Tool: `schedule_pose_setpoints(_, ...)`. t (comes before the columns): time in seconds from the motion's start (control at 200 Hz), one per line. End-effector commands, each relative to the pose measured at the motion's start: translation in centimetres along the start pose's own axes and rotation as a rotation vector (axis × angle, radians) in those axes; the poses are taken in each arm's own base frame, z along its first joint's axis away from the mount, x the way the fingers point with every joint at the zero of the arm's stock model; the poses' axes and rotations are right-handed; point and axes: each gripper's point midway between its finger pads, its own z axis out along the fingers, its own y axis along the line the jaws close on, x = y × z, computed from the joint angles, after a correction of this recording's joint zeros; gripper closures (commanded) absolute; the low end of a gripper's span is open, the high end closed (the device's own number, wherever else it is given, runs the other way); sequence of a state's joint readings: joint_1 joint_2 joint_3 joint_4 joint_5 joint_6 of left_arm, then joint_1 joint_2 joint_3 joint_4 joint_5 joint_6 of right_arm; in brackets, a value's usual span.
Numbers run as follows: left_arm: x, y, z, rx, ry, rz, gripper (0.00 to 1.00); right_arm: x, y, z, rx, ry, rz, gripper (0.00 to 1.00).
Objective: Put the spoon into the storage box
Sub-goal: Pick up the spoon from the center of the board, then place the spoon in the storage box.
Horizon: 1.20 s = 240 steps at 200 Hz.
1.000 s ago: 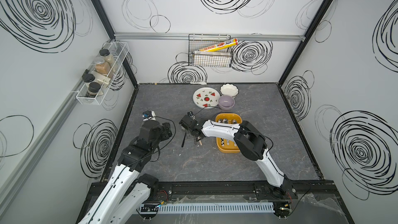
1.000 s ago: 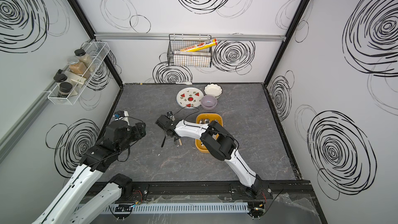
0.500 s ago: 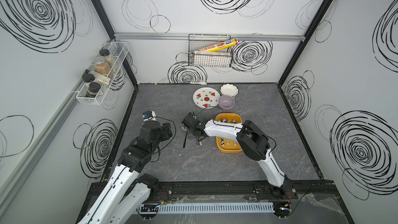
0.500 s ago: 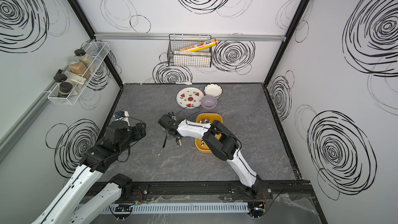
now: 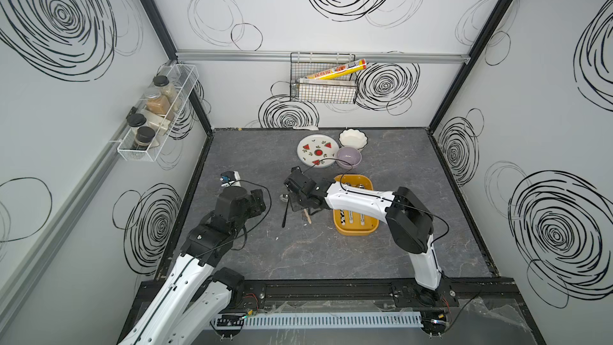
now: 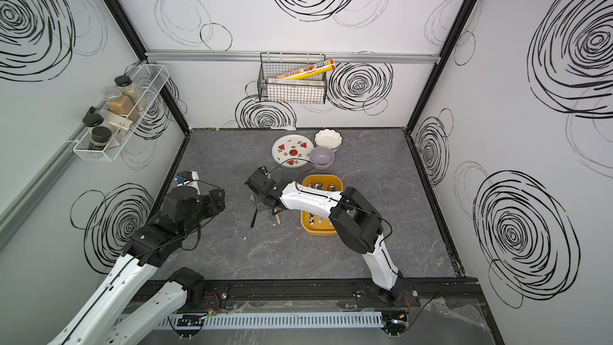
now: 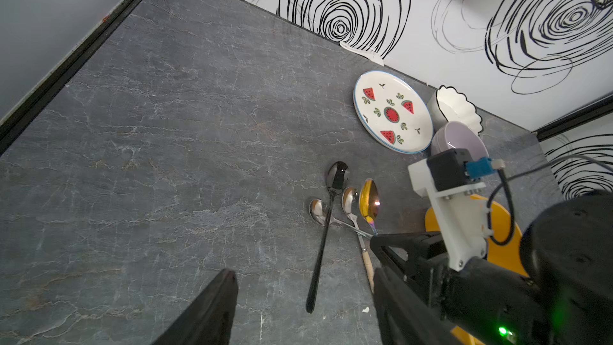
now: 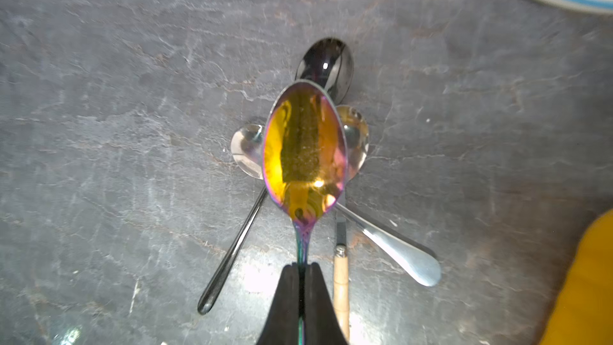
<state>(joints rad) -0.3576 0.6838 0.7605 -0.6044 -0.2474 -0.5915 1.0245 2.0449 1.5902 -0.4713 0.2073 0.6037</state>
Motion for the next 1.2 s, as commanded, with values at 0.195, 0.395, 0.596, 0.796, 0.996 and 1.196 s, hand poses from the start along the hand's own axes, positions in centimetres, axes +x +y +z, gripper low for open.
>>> schedule_pose_setpoints(0.195,-0.5,-0.4,-0.3,0.014,-0.034,-0.004,0.28,-2.0,-7.4,-6.5,0.097,-0.076,0.033,1.0)
schedule_pose_setpoints(0.395,-0.6,-0.4,-0.4,0.021,-0.041,-0.007,0.29,-0.5,-15.5,-8.6,0.159,-0.101,0.118,1.0)
schedule_pose_setpoints(0.596,-0.6,-0.5,-0.4,0.024,-0.039,-0.003,0.28,3.0,-21.2,-7.3,0.211,-0.054,0.17,1.0)
schedule_pose_setpoints(0.796,-0.5,-0.5,-0.3,0.021,-0.035,-0.002,0.28,5.5,-23.2,-4.4,0.218,0.044,0.185,1.0)
schedule_pose_setpoints(0.996,-0.5,-0.5,-0.3,0.021,-0.035,-0.003,0.29,6.2,-23.5,-2.5,0.206,0.087,0.176,1.0)
schedule_pose_setpoints(1.196,-0.4,-0.5,-0.1,0.02,-0.029,0.001,0.29,6.5,-23.6,-1.5,0.208,0.102,0.192,1.0)
